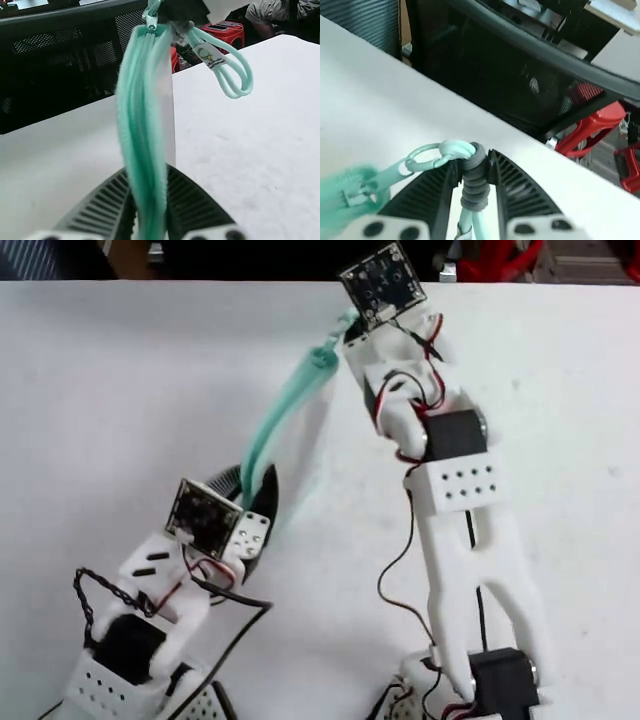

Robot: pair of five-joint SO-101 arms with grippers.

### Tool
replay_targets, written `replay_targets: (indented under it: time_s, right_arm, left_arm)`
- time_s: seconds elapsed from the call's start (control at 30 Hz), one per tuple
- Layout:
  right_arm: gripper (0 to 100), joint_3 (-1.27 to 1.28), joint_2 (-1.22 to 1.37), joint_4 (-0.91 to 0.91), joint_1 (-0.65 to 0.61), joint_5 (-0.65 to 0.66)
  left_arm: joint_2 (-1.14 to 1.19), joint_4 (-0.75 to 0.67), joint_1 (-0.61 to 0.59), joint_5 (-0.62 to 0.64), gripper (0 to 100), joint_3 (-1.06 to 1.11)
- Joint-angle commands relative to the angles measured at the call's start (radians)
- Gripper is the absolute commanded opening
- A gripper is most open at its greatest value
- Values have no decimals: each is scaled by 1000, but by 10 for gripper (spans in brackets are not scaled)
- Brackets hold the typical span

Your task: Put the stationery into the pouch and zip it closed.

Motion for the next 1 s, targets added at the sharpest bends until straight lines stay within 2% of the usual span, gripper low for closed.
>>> replay_targets:
  time_s: [0.0, 0.07, 0.17, 0.2, 0.3, 0.43, 0.57, 0.67, 0.83, 0.97]
  right_arm:
    - [83, -147, -101, 223, -18, -6]
    - [193, -192, -162, 374, -71, -74]
    - [375, -259, -223, 542, -127, -333]
    - [406, -282, -229, 584, -143, -414]
    - [391, -377, -216, 697, -211, -588]
    - [371, -499, -139, 819, -392, -760]
    - [372, -634, -42, 874, -527, -815]
    - [370, -683, 51, 880, -539, -829]
    - [369, -775, 150, 874, -466, -962]
    - [369, -810, 231, 875, -467, -1016]
  left_arm:
    - [-13, 23, 2, -6, 23, -5]
    - [-13, 25, 4, -5, 23, -5]
    - [-13, 18, 4, -5, 23, 9]
    - [-13, 17, 5, -5, 23, 15]
    - [-13, 17, 10, -5, 23, 21]
    - [-13, 23, 8, -3, 23, 21]
    - [-13, 25, 5, -6, 23, 23]
    - [-13, 25, 5, -9, 23, 23]
    - [-13, 25, 5, -9, 23, 23]
    - [-13, 17, 5, -11, 23, 43]
